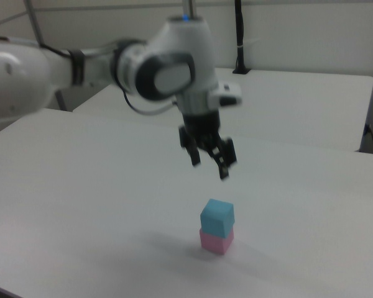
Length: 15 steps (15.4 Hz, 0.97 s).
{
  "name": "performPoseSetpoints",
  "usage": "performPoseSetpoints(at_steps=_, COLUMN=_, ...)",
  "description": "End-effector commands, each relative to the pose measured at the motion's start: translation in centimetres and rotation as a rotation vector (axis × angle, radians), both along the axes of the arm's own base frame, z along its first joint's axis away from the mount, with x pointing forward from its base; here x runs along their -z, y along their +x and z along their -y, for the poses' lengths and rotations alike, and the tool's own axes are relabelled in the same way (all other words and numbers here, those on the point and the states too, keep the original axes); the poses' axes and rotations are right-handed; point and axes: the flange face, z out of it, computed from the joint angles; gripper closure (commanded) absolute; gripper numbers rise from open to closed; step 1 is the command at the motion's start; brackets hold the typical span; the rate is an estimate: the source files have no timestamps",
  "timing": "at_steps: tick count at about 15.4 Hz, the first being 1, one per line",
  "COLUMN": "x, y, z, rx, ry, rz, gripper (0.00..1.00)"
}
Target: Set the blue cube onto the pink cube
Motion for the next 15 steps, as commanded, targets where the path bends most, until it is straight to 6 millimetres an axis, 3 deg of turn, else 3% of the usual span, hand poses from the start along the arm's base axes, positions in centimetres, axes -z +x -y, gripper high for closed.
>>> performPoseSetpoints(at_steps=1, x=-10.4, y=-2.6, z=-5.1, rx=-0.016, ry=0.013, rz=0.077, gripper=0.00)
performPoseSetpoints(at_steps=3, x=-14.4, y=-5.9, z=-8.6, rx=-0.065, ry=0.049, rz=0.055, gripper=0.00)
performPoseSetpoints(at_steps=5, x=-16.2, y=-7.6, z=-11.0, rx=-0.103, ry=0.073, rz=0.035, gripper=0.00)
performPoseSetpoints(at_steps=6, x=-16.2, y=-7.6, z=-12.2, rx=-0.105, ry=0.079, rz=0.026, gripper=0.00)
performPoseSetpoints(at_steps=9, x=-15.5, y=-6.1, z=-13.2, rx=-0.133, ry=0.065, rz=0.078, gripper=0.00)
performPoseSetpoints(at_steps=11, x=-14.4, y=-4.9, z=-13.1, rx=-0.195, ry=0.035, rz=0.124, gripper=0.00)
performPoseSetpoints(at_steps=15, x=-14.1, y=-5.0, z=-12.8, rx=-0.233, ry=0.043, rz=0.117, gripper=0.00)
